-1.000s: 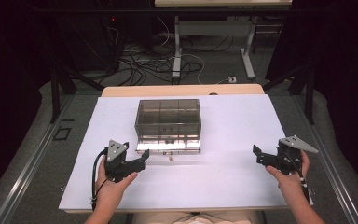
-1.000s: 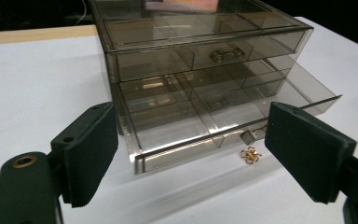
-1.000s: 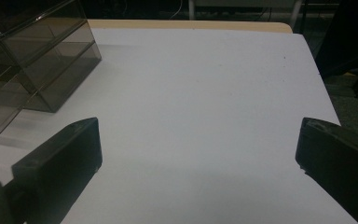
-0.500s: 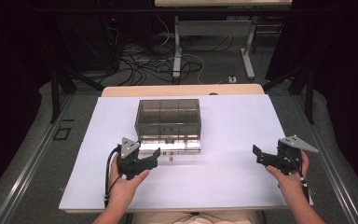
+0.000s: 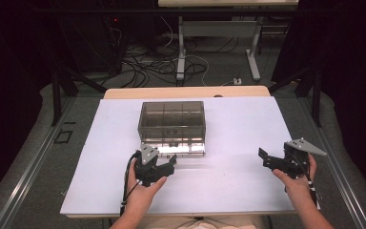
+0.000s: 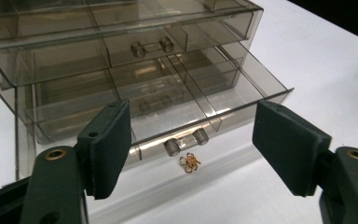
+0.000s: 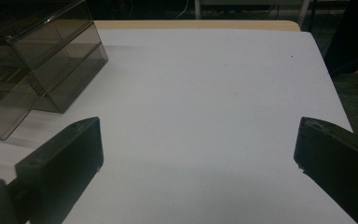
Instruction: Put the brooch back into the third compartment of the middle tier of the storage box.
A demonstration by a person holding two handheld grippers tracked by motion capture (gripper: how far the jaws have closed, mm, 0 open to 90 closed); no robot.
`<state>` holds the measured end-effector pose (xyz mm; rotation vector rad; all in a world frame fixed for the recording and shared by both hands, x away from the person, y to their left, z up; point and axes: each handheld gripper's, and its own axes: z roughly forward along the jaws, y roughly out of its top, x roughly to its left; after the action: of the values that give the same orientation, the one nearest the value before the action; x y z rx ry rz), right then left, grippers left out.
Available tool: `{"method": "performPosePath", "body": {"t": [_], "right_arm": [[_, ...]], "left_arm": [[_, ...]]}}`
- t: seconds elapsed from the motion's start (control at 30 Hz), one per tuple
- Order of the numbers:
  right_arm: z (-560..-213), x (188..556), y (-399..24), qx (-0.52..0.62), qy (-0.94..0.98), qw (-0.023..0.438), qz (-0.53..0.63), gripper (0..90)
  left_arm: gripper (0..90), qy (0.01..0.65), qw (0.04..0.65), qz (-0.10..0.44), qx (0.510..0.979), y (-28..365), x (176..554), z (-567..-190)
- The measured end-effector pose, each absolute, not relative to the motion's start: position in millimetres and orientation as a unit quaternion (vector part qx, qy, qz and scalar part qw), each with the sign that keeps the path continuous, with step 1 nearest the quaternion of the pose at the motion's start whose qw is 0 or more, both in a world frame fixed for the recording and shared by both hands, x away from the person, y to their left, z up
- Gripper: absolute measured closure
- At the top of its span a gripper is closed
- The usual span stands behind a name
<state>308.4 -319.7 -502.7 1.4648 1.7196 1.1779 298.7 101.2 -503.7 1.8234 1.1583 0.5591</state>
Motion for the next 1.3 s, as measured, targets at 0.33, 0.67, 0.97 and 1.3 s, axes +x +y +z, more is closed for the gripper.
{"method": "performPosePath", "body": {"t": [0.33, 0.67, 0.97, 1.3], "right_arm": [[-502, 310, -315, 0.548, 0.651, 0.273, 0.449, 1.3], [-501, 309, -313, 0.535, 0.66, 0.27, 0.454, 1.5], [-501, 309, -312, 0.535, 0.657, 0.271, 0.457, 1.5], [-502, 309, -312, 0.541, 0.656, 0.263, 0.456, 1.7]], "left_arm": [[32.8, 0.497, 0.43, 0.215, 0.722, 94, 297, -512], [36.5, 0.507, 0.422, 0.209, 0.722, 80, 289, -525], [39.3, 0.512, 0.412, 0.202, 0.726, 71, 291, -542], [42.4, 0.517, 0.396, 0.197, 0.733, 69, 296, -554]]}}
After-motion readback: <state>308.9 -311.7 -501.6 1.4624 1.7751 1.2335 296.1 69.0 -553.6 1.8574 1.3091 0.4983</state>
